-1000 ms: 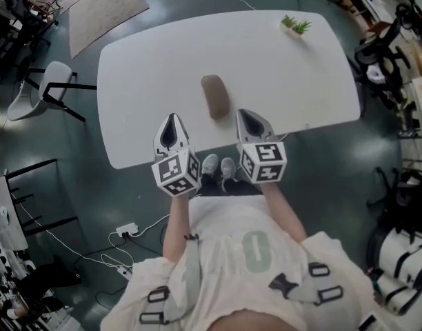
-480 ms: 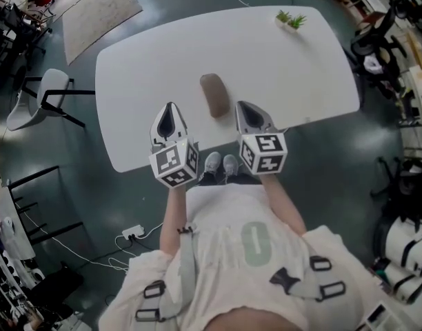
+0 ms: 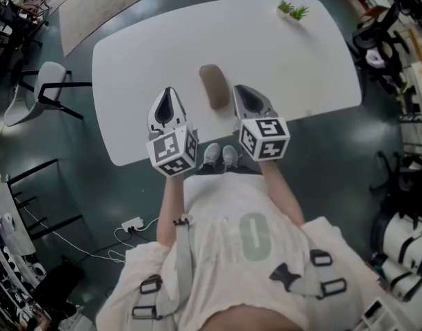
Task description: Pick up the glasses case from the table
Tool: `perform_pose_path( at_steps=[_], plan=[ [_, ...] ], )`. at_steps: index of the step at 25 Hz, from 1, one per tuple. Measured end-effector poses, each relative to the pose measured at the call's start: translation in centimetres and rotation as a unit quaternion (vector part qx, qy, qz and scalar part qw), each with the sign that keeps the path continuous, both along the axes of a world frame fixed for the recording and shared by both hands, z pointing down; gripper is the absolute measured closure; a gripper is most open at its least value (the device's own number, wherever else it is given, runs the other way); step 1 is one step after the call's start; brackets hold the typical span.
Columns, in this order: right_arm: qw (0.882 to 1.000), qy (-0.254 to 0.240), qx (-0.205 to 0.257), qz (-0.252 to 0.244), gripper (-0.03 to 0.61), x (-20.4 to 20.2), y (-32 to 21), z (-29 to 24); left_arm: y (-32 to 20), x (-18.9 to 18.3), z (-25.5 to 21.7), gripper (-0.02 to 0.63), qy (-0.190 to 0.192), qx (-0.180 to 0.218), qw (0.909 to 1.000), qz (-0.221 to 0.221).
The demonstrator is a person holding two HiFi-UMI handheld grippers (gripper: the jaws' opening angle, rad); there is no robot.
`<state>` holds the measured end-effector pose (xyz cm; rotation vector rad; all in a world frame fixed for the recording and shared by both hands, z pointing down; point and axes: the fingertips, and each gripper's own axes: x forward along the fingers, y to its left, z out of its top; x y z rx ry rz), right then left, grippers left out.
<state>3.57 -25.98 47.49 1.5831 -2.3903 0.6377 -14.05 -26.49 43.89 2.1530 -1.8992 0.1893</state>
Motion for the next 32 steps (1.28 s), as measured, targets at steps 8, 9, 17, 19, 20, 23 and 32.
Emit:
perform_pose_path(
  at_steps=[8,9,17,19,20,23,32],
  plan=[
    [1.000,0.011,0.000,-0.025,0.294,-2.3,-1.5,0.3,-0.6,-0.1,0.2,0.611,-0.003,-0.003,1.0000,0.005],
    [1.000,0.012,0.001,-0.028,0.274,-2.6,-1.6,0.3,-0.7,-0.1,0.2,0.609,-0.004,-0.003,1.0000,0.005],
    [0.998,0.040,-0.002,-0.041,0.163,-4.2,-2.2,1.0,-0.3,-1.0,0.7,0.611,-0.001,-0.010,0.9999,-0.008],
    [0.998,0.041,-0.011,-0.049,0.161,-4.7,-2.2,1.4,-0.2,-1.3,0.8,0.610,-0.002,-0.013,0.9999,-0.010],
    [0.998,0.043,-0.015,-0.052,0.161,-4.8,-2.2,1.7,-0.2,-1.3,0.9,0.611,-0.003,-0.014,0.9998,-0.011],
    [0.997,0.040,-0.037,-0.052,0.161,-4.7,-2.5,2.5,0.0,-1.5,1.0,0.611,-0.005,-0.015,0.9997,-0.016],
    [0.981,0.047,-0.186,-0.019,0.163,-5.5,-6.4,7.9,-0.3,-4.2,2.5,0.610,0.017,-0.036,0.9983,-0.042]
  ],
)
